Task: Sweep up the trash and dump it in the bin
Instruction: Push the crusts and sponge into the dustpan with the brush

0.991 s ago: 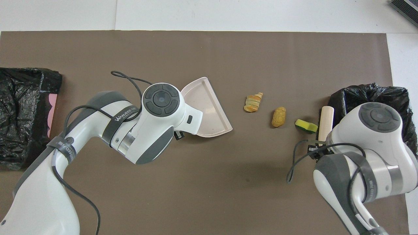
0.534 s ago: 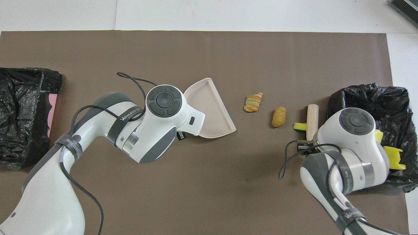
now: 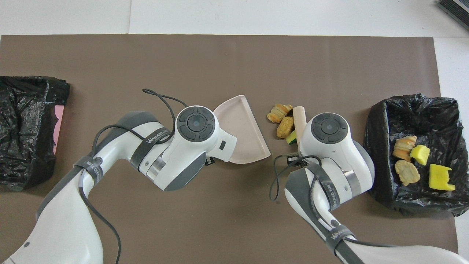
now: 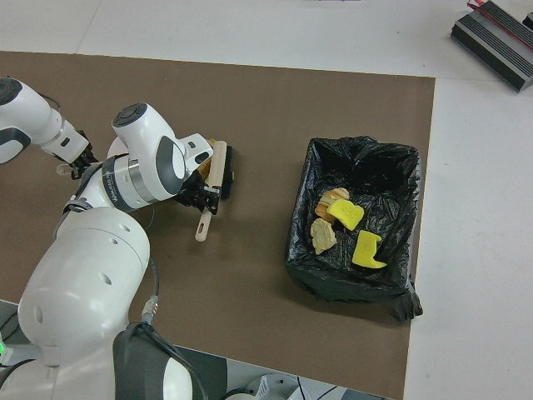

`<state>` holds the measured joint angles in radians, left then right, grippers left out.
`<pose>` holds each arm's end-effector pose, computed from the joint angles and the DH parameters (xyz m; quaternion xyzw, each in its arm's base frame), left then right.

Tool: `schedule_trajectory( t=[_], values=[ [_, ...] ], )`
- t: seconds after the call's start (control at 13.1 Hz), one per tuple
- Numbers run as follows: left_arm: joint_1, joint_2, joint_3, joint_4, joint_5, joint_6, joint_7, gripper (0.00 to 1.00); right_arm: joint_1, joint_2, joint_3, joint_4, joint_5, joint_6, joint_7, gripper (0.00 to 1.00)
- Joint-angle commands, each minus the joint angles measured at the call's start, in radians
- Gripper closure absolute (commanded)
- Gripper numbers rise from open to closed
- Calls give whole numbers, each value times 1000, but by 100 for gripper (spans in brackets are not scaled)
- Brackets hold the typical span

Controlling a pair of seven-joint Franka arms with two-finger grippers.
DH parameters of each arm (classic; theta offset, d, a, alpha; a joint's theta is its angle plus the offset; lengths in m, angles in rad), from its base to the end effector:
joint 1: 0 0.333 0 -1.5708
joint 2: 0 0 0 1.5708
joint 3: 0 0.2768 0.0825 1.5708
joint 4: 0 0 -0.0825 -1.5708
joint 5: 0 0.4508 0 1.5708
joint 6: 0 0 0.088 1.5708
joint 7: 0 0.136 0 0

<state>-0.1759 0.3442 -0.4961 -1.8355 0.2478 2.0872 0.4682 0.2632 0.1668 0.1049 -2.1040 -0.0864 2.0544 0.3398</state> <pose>0.5366 -0.3975 0.2577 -0.8114 0.5836 0.0190 0.0273 0.5453 0.2043 0.2139 0.9931 0.0383 -0.0912 0.0626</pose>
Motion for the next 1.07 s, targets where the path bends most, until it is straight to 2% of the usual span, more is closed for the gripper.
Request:
schedule_trajectory(
  t=[0.0, 0.15, 0.3, 0.38, 0.76, 0.99],
  values=[
    [-7, -39, 8, -50, 1, 19, 17, 100, 42, 23, 2, 24, 123, 13, -140, 100],
    [-7, -39, 8, -50, 1, 27, 17, 100, 67, 22, 5, 24, 178, 16, -209, 100],
    [-5, -37, 8, -50, 1, 47, 15, 100, 71, 20, 33, 26, 330, 36, -286, 100],
    [-5, -37, 8, -50, 1, 48, 17, 100, 71, 20, 41, 32, 365, 32, -318, 100],
    [-4, -34, 8, -51, -1, 68, 15, 100, 21, -15, 27, 116, 350, -132, -315, 100],
    [-4, -34, 8, -51, -2, 73, 15, 100, -47, -30, 28, 127, 231, -139, -317, 100]
  ],
)
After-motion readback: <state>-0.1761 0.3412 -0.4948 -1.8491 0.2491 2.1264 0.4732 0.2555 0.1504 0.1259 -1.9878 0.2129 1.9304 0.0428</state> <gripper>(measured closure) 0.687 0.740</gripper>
